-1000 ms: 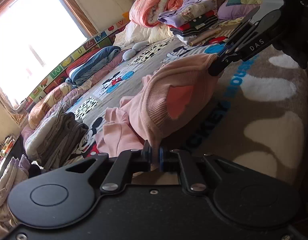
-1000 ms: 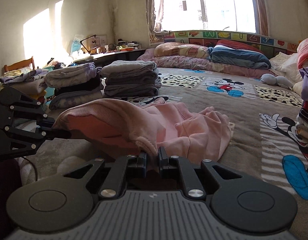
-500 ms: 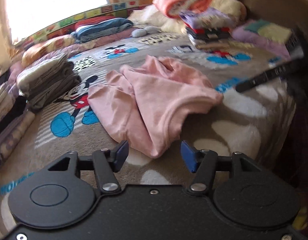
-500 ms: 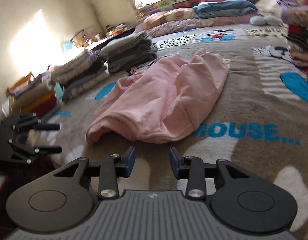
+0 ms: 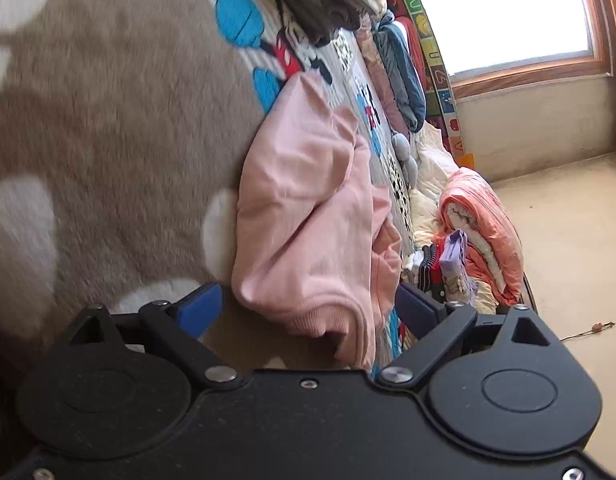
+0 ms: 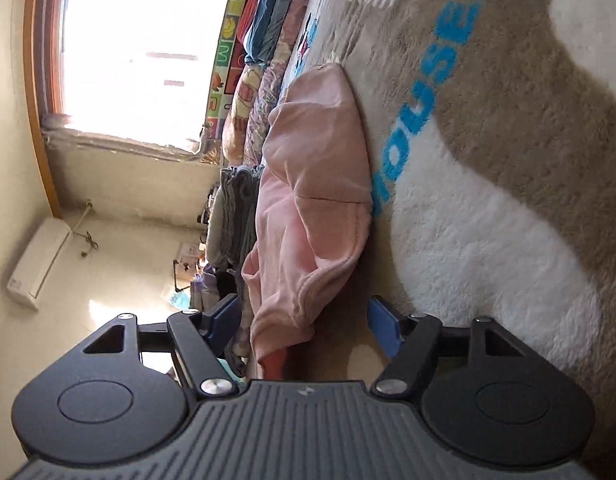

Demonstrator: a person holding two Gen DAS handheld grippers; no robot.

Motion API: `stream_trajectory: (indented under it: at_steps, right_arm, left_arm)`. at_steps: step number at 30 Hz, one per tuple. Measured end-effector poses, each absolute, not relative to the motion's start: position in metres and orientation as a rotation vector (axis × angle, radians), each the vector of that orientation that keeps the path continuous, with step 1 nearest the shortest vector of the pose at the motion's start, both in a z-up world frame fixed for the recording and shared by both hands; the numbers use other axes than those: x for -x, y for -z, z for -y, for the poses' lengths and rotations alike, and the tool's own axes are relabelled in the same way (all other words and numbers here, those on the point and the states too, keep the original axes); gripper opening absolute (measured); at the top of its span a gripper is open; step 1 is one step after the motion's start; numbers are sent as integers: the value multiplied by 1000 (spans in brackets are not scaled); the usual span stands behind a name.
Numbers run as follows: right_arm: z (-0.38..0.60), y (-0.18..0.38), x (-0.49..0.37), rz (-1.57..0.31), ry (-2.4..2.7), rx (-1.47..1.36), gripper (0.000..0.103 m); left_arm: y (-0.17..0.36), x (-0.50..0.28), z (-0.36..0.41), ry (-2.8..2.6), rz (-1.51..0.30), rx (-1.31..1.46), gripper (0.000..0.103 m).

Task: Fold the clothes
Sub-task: 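Lay the sweatshirt flat on the blanket with both grippers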

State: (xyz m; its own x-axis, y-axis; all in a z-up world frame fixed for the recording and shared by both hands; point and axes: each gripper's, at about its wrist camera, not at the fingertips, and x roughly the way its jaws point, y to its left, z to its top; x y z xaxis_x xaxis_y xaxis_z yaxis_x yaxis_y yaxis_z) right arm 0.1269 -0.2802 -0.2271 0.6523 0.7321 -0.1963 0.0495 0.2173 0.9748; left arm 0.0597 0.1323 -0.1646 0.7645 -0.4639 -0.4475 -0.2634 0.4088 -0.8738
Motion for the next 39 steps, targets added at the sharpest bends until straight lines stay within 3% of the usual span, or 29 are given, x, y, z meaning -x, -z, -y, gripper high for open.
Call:
stream_trajectory:
  at_steps: [3, 8, 11, 16, 21, 24, 29, 33, 36, 39]
  right_arm:
    - [272, 236, -137, -767, -520, -1324, 65]
    - [259, 250, -155, -787, -489, -1376, 34]
    - [256, 256, -164, -775, -496, -1406, 29]
    - [252, 254, -174, -759, -532, -1340, 18]
    - [263, 228, -160, -690, -570, -1248, 13]
    - [276, 228, -153, -751, -519, -1161, 13]
    - [284, 227, -137, -776, -452, -1031, 13]
    - [290, 224, -129, -751, -461, -1008, 19]
    - [294, 213, -124, -701, -435, -924, 33]
    - [289, 196, -121, -628, -427, -767, 33]
  left_arm:
    - [174, -68, -126, 131, -740, 1169, 81]
    - [187, -83, -123, 93, -722, 1189, 73]
    - [191, -88, -120, 86, -705, 1163, 62]
    - [190, -92, -116, 94, -714, 1072, 9]
    - [151, -67, -115, 168, -625, 854, 7]
    - [174, -65, -113, 119, -731, 797, 3]
    - [183, -61, -128, 126, -731, 858, 4]
    - [183, -64, -138, 94, -716, 891, 24]
    - [184, -73, -145, 80, -723, 901, 27]
    - [180, -91, -149, 86, -724, 886, 35]
